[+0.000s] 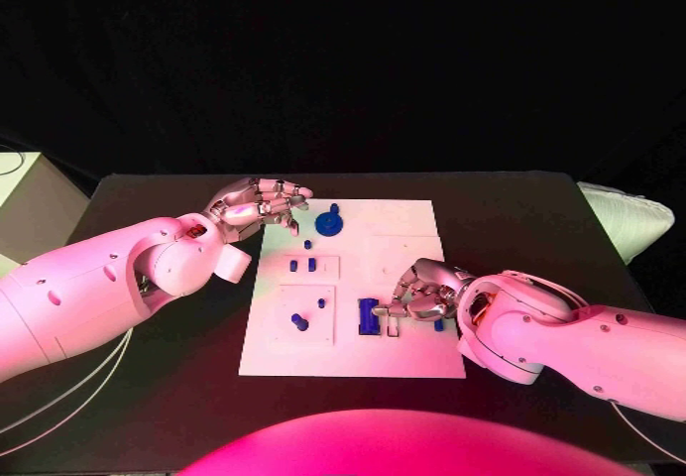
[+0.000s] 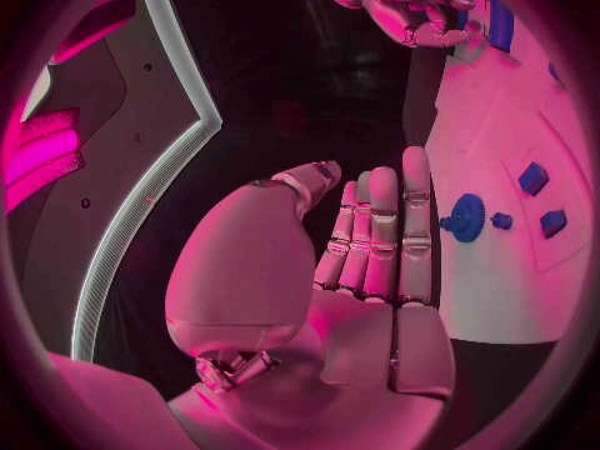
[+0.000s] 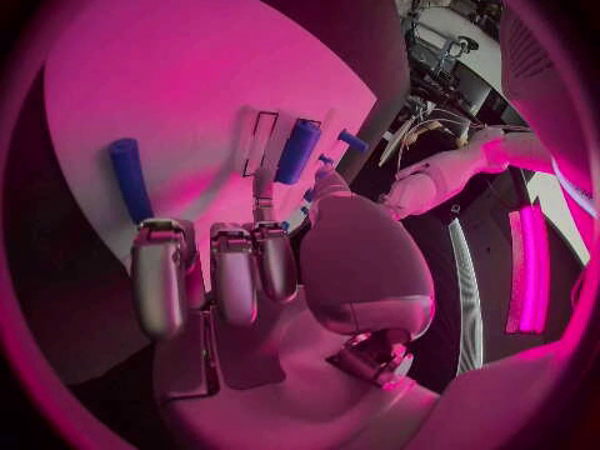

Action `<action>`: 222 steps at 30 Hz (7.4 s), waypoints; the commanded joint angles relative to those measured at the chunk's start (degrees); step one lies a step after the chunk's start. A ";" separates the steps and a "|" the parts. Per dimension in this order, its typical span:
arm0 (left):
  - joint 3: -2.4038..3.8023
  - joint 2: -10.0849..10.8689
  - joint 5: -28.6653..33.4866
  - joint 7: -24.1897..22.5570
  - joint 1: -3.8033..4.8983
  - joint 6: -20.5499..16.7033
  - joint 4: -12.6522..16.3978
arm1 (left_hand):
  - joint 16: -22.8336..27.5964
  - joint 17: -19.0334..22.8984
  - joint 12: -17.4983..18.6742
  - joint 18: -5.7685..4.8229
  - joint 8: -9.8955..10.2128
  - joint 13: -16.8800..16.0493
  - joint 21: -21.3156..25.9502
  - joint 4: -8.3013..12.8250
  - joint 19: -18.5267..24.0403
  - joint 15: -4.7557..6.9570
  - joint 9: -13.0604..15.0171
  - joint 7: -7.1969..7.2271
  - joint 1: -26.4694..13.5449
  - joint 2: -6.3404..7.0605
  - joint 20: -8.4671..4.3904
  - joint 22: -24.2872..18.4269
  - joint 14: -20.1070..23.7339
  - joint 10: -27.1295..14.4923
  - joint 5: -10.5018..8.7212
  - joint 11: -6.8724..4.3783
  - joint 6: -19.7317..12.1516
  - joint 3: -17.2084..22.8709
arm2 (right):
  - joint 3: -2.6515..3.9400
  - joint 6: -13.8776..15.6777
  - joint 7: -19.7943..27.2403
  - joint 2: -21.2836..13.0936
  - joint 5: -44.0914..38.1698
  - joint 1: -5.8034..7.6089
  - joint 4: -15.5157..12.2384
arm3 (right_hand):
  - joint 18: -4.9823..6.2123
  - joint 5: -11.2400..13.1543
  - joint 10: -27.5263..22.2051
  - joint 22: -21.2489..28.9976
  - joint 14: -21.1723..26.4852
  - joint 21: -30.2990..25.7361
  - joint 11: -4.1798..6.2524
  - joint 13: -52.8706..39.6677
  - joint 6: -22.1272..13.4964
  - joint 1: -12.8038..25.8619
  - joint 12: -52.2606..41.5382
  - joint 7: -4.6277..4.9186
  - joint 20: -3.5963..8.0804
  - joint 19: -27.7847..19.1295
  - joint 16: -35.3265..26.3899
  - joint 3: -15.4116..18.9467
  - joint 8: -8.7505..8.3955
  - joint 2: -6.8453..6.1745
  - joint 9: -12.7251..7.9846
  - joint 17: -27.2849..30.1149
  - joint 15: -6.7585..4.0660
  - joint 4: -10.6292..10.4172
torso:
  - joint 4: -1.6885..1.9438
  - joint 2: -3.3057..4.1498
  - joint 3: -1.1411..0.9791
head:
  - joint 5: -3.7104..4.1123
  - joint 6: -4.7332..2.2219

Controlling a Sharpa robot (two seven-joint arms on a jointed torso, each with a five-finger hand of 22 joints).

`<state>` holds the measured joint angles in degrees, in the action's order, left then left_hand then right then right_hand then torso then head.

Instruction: Assemble the parts on the task board

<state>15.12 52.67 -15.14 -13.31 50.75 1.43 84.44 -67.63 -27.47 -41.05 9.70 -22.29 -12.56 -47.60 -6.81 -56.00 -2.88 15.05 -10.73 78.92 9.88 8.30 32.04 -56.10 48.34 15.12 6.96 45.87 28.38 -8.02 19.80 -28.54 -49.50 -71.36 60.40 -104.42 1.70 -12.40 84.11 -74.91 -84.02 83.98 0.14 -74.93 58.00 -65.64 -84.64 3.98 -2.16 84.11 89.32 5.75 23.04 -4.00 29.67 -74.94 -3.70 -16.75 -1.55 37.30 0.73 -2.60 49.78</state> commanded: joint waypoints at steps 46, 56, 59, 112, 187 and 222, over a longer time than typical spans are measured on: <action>0.04 -0.34 0.07 -0.92 -0.16 1.16 0.03 | 0.33 -0.12 -0.49 0.87 -0.52 0.05 0.49 -0.38 -0.64 -0.05 -0.04 -0.01 -0.07 -0.52 -0.03 -0.17 0.48 -0.47 0.24 -0.08 -0.10 0.13 | 0.32 0.78 -0.15 -10.08 -8.11 -3.86 -0.33 | -0.48 -1.64 3.04 -12.32 -5.65 0.28 0.17 -11.57 2.00 -6.19 0.13 0.00 0.16 4.38 -0.09 -2.55 -1.95 -2.11 -2.61 -13.77 -0.33 -0.15 | -0.09 -0.02 0.12 | 2.48 0.22; 0.04 -0.23 0.07 -0.75 -0.21 1.44 -0.01 | 0.33 -0.13 -0.50 0.87 -0.54 0.06 0.52 -0.44 -0.66 -0.05 -0.04 -0.02 -0.11 -0.54 -0.04 -0.19 0.48 -0.48 0.23 -0.07 -0.09 0.12 | 0.31 -0.27 -1.68 -8.36 -11.93 -4.36 1.23 | -0.48 -1.47 2.99 -12.34 -5.66 0.29 0.19 -11.51 2.00 -5.74 0.25 -0.04 0.17 4.39 -0.09 -2.78 -1.96 -2.26 -2.64 -13.77 -0.34 -0.04 | -0.08 -0.05 0.03 | 2.28 0.22; 0.04 -0.21 0.07 -0.67 -0.22 1.56 0.00 | 0.33 -0.13 -0.50 0.87 -0.54 0.06 0.52 -0.44 -0.66 -0.05 -0.04 -0.02 -0.11 -0.54 -0.04 -0.19 0.48 -0.48 0.23 -0.07 -0.09 0.12 | 0.29 -1.09 -1.93 -7.79 -13.15 -4.50 1.65 | -0.47 -1.58 2.98 -12.33 -5.66 0.22 0.24 -11.51 1.88 -7.30 0.29 -0.08 0.22 4.38 -0.09 -3.73 -2.04 -2.48 -2.70 -13.78 -0.40 0.15 | -0.07 -0.06 0.05 | 2.28 0.22; 0.04 -0.08 -0.62 0.30 -0.27 2.78 0.31 | 0.26 -0.22 -0.66 0.88 -0.84 0.13 0.77 -0.93 -0.97 -0.04 -0.08 0.01 -0.18 -1.11 -0.06 -0.41 0.43 -0.60 0.24 -0.10 0.01 0.31 | 0.57 5.62 0.16 -5.10 3.80 -3.26 -2.60 | -0.86 -13.04 3.67 -13.42 -5.98 1.92 0.87 -12.45 3.51 -13.29 -0.78 -0.69 0.79 4.92 0.68 -26.67 -1.99 -9.15 -3.36 -15.06 -0.95 0.95 | -0.13 -0.08 0.15 | 2.26 0.22; 0.04 -0.05 -0.95 0.96 -0.27 3.72 0.18 | 0.28 -0.25 -0.72 0.85 -0.97 0.18 0.82 -1.20 -1.22 -0.06 -0.12 -0.01 -0.29 -1.18 -0.07 -0.49 0.47 -0.73 0.25 -0.06 -0.03 0.32 | 0.34 3.93 -3.06 0.38 1.34 -3.81 0.79 | -1.00 -11.64 4.73 -13.82 -5.98 2.58 1.13 -13.67 4.02 -0.75 -2.77 -1.07 0.92 5.12 0.68 -26.42 -0.33 -7.21 -2.23 -15.06 -1.12 0.16 | -0.12 -0.05 0.07 | 1.87 0.22; 0.04 -0.08 -1.50 1.29 -0.29 4.03 0.06 | 0.29 -0.25 -0.73 0.85 -1.00 0.20 0.85 -1.25 -1.23 -0.07 -0.12 0.00 -0.31 -1.21 -0.07 -0.52 0.49 -0.76 0.26 -0.06 -0.03 0.33 | 0.34 3.02 -3.20 0.31 -0.24 -3.81 -0.07 | -1.16 -10.96 5.10 -14.13 -5.98 3.35 1.28 -14.11 4.34 2.97 -3.54 -1.21 1.10 5.31 0.68 -26.13 0.09 -7.24 -2.09 -15.06 -1.26 0.11 | -0.11 -0.02 0.10 | 1.74 0.22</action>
<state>15.12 52.69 -16.40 -11.82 50.49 4.43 84.44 -67.63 -27.63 -41.44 9.69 -22.96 -12.46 -46.97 -7.67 -56.81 -3.09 14.99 -10.74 78.63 9.12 8.30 31.57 -55.89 47.92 15.12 6.96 45.87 28.63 -7.68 22.67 -32.08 -49.32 -70.91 56.65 -104.20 0.81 -23.59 83.95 -74.91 -84.02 87.30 1.12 -74.91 62.03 -63.01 -88.16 2.86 -1.55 83.90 89.77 -20.56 22.84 -11.18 27.59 -74.93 -4.53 -16.51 -1.66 37.29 0.83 -0.84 50.00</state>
